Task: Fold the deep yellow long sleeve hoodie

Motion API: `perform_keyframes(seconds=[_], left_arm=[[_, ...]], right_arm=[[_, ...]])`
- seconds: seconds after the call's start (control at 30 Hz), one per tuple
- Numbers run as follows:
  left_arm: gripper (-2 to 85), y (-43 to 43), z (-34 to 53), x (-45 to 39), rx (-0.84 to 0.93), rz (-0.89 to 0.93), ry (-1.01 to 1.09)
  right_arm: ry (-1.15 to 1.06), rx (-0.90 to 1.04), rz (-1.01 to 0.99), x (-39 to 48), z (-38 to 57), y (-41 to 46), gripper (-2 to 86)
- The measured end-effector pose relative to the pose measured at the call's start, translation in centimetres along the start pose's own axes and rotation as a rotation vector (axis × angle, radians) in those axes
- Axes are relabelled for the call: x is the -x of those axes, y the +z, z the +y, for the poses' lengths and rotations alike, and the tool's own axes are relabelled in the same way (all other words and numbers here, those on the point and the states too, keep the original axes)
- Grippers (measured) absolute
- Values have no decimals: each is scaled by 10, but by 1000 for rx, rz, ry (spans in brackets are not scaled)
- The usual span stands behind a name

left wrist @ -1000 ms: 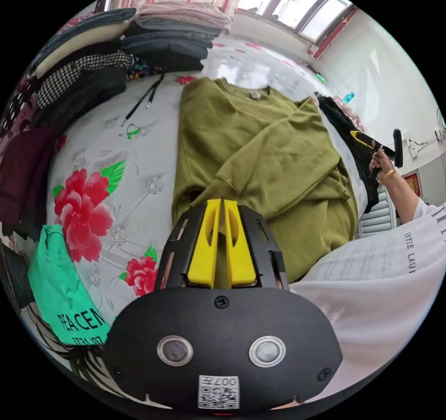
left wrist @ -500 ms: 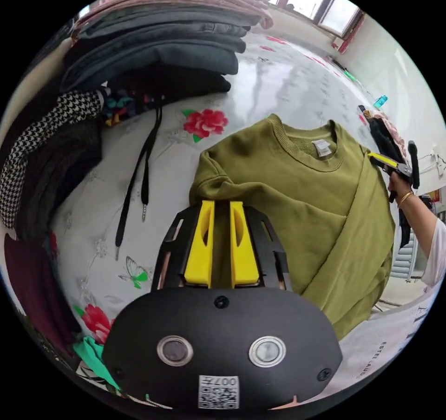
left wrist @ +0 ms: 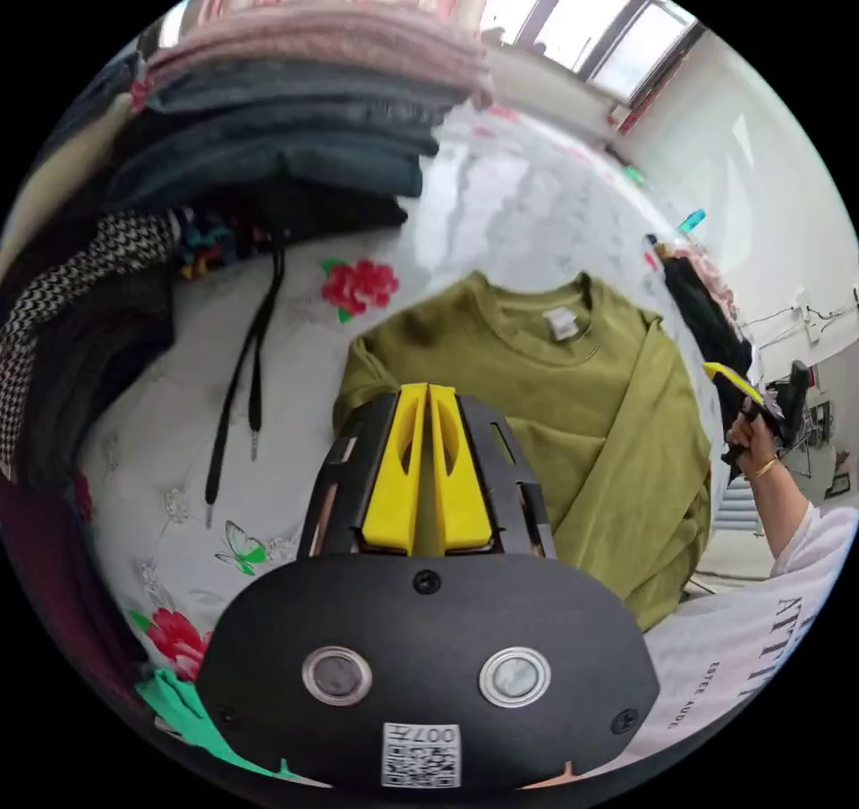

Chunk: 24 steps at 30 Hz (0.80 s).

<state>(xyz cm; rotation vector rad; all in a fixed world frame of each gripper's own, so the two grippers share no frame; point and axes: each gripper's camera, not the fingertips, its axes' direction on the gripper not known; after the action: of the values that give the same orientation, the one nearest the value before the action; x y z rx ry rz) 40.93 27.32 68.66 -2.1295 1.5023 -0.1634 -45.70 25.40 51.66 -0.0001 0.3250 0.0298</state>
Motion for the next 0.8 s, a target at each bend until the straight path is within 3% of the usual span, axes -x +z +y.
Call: perform_keyframes(seconds=[0.13, 0.2, 0.3, 0.5, 0.63, 0.8], left_arm=[[-6, -26, 18, -10, -123, 69, -28], [1, -53, 67, -25, -266, 90, -14], [18, -67, 155, -38, -341, 106, -27], [20, -24, 314, -78, -168, -75, 36], [15, -15, 345, -86, -207, -119, -21], [42, -4, 313, -98, -277, -88, 3]], right_arm=[[58, 4, -26, 15, 65, -55, 0], [77, 0, -24, 15, 97, -82, 2], [101, 51, 19, 8, 148, -115, 7], [71, 143, 55, 29, 220, -138, 19], [13, 144, 31, 59, 219, -123, 30], [-13, 87, 39, 62, 171, -117, 41]])
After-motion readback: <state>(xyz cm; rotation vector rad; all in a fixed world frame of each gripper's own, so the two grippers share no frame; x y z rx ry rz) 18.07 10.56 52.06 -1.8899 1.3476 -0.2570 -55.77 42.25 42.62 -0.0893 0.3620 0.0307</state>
